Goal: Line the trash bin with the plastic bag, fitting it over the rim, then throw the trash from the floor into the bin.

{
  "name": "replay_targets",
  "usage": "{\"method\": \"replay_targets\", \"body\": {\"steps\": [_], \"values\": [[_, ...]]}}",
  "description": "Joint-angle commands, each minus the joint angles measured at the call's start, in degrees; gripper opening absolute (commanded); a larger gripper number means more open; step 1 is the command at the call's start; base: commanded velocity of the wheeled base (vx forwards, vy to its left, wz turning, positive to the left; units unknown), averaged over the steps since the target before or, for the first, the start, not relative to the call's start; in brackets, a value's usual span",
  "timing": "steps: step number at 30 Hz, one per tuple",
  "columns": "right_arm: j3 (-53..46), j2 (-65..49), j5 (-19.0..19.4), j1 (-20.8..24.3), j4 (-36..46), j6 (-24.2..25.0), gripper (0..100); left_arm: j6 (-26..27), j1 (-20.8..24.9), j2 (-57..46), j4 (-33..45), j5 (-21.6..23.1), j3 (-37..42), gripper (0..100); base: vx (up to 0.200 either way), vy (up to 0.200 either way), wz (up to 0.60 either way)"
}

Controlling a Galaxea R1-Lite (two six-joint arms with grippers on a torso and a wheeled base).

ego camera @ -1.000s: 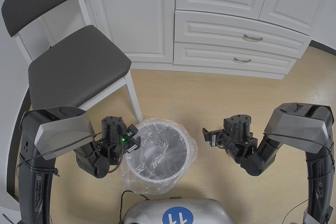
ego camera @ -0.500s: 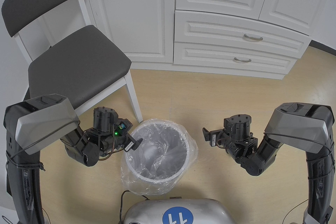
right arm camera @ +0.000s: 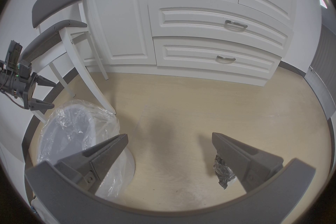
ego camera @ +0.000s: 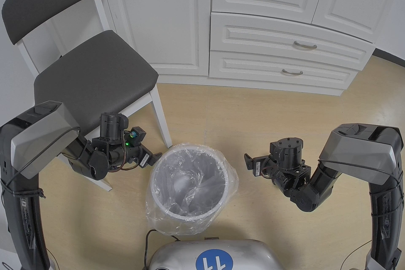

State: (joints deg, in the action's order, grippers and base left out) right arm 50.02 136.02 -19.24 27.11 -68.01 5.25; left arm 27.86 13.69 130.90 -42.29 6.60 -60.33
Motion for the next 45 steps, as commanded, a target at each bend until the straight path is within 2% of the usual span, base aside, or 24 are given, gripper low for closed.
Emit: {"method": "replay_targets", "body": {"steps": [1, 7, 18, 33, 45], "values": [[-0.01, 0.03, -0.01, 0.05, -0.02, 0.02, 100, -0.17, -0.86, 0.58, 0.89, 0.08, -1.46, 100, 0.000, 0.000, 0.00], [-0.10, 0.12, -0.01, 0.13, -0.02, 0.02, 100, -1.75, 0.81, -0.12, 0.98, 3.07, 0.48, 100, 0.000, 0.000, 0.00], [-0.18, 0.30, -0.01, 0.49, -0.02, 0.02, 100, -1.75, 3.01, 1.64, 0.54, 2.90, 1.44, 100, 0.000, 0.000, 0.00], [-0.27, 0.12, -0.01, 0.49, -0.02, 0.02, 100, -1.66, 0.02, 2.43, 5.11, 2.98, -2.33, 100, 0.000, 0.000, 0.00], [-0.27, 0.12, -0.01, 0.49, -0.02, 0.02, 100, -1.66, -1.82, 1.90, 5.46, 3.07, -3.30, 100, 0.000, 0.000, 0.00]]}}
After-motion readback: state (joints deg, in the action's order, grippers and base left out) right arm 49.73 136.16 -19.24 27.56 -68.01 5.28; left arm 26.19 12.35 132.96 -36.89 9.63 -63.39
